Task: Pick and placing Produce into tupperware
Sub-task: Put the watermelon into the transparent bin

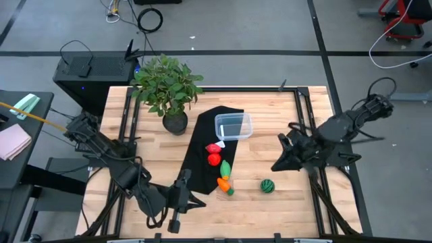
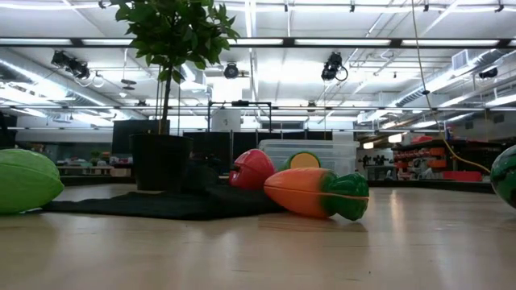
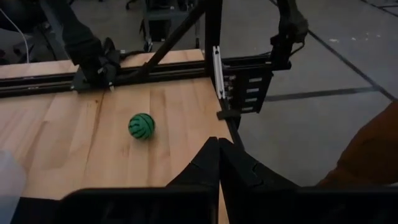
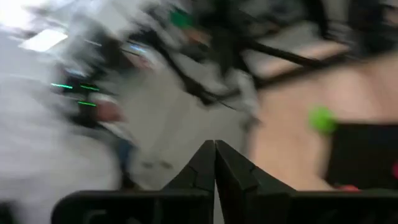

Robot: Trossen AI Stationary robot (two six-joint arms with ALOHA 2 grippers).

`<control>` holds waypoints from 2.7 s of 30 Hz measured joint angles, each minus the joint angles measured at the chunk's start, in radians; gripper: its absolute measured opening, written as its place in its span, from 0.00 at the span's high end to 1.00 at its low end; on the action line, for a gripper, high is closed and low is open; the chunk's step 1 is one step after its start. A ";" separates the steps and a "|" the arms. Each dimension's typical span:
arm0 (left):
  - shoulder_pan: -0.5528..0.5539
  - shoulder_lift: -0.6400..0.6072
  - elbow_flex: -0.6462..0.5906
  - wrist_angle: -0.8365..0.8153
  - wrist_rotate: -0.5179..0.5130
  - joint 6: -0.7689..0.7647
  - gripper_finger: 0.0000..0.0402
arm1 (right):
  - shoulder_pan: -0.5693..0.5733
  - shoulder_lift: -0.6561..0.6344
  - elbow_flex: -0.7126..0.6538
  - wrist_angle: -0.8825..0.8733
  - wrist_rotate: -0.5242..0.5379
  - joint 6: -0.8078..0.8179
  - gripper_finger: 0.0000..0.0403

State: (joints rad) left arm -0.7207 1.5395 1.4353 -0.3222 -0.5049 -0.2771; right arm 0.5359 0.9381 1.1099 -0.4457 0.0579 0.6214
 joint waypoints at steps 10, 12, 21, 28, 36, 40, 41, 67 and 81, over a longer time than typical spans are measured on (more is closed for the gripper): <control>-0.008 -0.001 0.000 -0.087 0.000 -0.053 0.93 | 0.124 0.100 0.055 -0.430 0.154 0.283 0.97; -0.008 -0.001 0.000 -0.090 0.001 -0.083 0.92 | 0.166 0.127 0.037 -0.428 0.153 0.302 0.98; -0.011 -0.001 0.000 -0.103 0.001 -0.131 0.97 | 0.286 0.286 -0.065 -0.431 0.120 0.123 0.96; 0.004 -0.001 0.000 -0.103 0.001 -0.131 0.96 | 0.276 0.363 -0.083 -0.428 0.088 -0.033 0.96; 0.029 -0.002 0.000 -0.103 0.004 -0.167 0.91 | 0.191 0.446 -0.083 -0.389 0.034 -0.121 0.88; 0.035 -0.002 0.000 -0.117 0.004 -0.184 0.88 | 0.143 0.470 -0.083 -0.385 0.017 -0.105 0.75; 0.035 -0.002 0.000 -0.125 0.004 -0.185 0.87 | 0.135 0.472 -0.083 -0.385 0.017 -0.105 0.71; 0.034 -0.002 0.000 -0.202 0.005 -0.288 0.79 | 0.101 0.724 -0.084 -0.454 -0.037 -0.355 0.13; 0.034 -0.002 0.000 -0.203 0.005 -0.288 0.77 | 0.101 0.736 -0.103 -0.487 -0.171 -0.366 0.15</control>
State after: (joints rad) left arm -0.6868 1.5375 1.4349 -0.5249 -0.5003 -0.5652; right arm 0.6373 1.6737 1.0069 -0.9331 -0.1133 0.2553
